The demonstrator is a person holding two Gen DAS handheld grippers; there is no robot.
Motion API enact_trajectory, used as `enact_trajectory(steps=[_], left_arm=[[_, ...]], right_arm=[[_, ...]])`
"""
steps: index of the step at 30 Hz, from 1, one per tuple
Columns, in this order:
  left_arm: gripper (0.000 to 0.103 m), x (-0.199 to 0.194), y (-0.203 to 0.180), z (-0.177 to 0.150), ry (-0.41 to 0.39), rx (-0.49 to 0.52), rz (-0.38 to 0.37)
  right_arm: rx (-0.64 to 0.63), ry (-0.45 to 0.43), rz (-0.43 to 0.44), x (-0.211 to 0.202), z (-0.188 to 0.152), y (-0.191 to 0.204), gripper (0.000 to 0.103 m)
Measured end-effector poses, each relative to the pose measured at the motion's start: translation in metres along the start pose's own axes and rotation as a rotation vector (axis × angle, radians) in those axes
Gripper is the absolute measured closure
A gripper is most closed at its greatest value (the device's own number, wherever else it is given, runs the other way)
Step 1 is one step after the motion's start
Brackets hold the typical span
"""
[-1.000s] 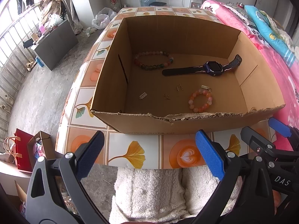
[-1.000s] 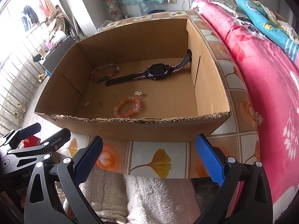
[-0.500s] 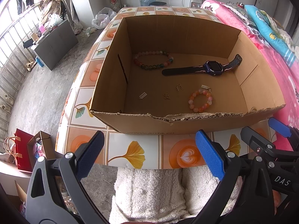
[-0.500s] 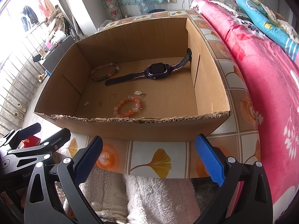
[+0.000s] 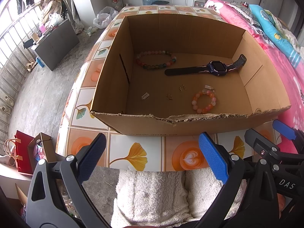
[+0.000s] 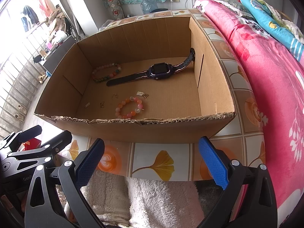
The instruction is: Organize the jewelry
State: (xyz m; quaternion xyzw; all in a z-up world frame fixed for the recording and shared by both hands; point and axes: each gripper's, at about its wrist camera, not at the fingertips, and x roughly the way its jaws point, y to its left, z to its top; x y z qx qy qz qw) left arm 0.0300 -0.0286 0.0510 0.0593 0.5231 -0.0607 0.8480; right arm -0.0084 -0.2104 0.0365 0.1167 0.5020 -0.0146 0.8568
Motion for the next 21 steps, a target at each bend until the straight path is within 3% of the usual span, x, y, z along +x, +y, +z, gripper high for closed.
enact_trajectory(steps=[21], left_arm=[[0.009,0.0029,0.0001,-0.0018,0.008,0.000,-0.003]], right_arm=[[0.002,0.004,0.001,0.0011,-0.0003,0.0001,0.006]])
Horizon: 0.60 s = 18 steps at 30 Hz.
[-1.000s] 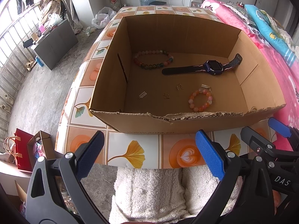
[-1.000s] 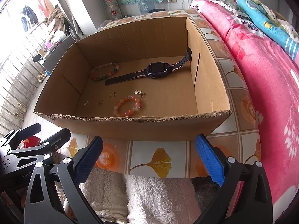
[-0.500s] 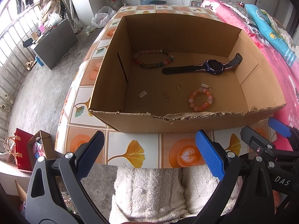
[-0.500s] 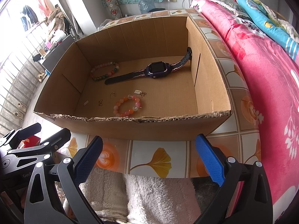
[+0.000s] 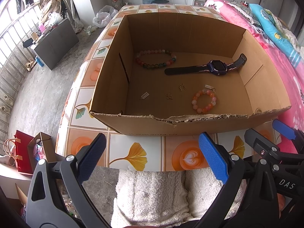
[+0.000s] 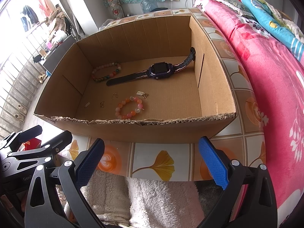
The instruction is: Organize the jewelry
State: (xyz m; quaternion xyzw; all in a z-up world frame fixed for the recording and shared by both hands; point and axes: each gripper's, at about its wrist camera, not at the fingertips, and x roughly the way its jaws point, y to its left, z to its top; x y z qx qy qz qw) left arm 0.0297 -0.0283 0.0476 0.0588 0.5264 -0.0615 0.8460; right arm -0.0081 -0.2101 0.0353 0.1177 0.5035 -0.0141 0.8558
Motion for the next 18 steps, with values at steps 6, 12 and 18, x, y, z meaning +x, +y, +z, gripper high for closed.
enact_trajectory(steps=[6,12,18], left_arm=[[0.009,0.0007,0.0006,0.0001,0.003,0.001,0.000],[0.009,0.0008,0.0012,0.0003,0.005,0.001,0.000],[0.009,0.0015,0.0010,0.0003,0.007,0.000,0.001]], right_arm=[[0.001,0.003,0.002,0.0022,-0.0007,-0.0001,0.006],[0.001,0.006,0.004,0.0033,-0.0011,-0.0005,0.006],[0.003,0.009,0.006,0.0038,-0.0013,-0.0013,0.006]])
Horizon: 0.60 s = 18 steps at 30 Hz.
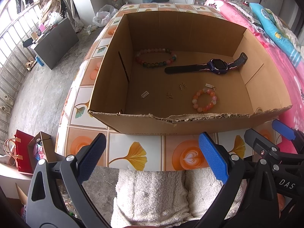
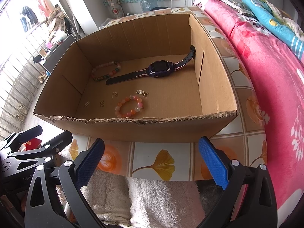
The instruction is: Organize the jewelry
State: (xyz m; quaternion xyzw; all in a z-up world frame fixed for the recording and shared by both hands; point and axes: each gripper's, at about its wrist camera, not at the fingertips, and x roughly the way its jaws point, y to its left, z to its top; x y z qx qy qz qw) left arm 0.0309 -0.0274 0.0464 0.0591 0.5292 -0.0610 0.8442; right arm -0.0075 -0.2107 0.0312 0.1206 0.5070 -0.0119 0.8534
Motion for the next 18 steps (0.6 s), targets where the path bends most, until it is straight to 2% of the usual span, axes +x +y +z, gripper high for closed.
enact_trajectory(steps=[18], left_arm=[[0.009,-0.0003,0.0000,-0.0002,0.000,0.001,0.001]], right_arm=[[0.001,0.001,0.002,0.0000,0.0006,-0.0008,0.006]])
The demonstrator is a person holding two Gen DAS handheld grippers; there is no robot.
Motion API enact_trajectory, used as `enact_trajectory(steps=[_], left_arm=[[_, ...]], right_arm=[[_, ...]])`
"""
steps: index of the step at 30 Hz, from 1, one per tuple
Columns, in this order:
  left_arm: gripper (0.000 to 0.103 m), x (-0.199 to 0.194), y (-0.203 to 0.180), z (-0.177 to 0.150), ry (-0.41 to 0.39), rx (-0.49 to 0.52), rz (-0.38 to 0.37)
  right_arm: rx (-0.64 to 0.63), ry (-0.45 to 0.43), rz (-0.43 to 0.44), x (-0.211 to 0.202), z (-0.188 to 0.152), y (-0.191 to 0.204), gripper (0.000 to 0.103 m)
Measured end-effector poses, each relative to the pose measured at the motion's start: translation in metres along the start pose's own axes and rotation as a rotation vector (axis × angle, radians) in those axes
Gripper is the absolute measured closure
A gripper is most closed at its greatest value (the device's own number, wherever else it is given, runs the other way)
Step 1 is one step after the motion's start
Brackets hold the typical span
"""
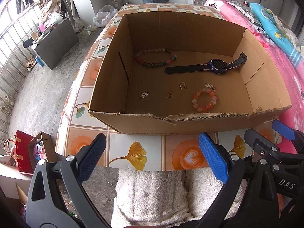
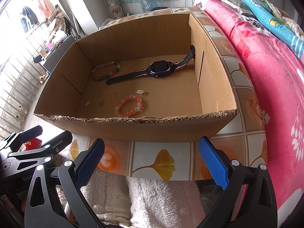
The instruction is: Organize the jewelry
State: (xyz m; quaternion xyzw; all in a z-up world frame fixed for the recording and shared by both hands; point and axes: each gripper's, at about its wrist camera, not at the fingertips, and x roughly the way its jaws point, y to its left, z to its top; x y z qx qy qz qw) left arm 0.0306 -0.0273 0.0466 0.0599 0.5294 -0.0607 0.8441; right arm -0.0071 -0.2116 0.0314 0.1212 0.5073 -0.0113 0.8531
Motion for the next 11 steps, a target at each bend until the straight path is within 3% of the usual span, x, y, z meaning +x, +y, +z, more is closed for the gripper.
enact_trajectory(steps=[11], left_arm=[[0.009,-0.0005,-0.0004,0.0000,0.008,-0.001,-0.003]], right_arm=[[0.002,0.001,0.001,-0.0002,0.0000,-0.0011,0.006]])
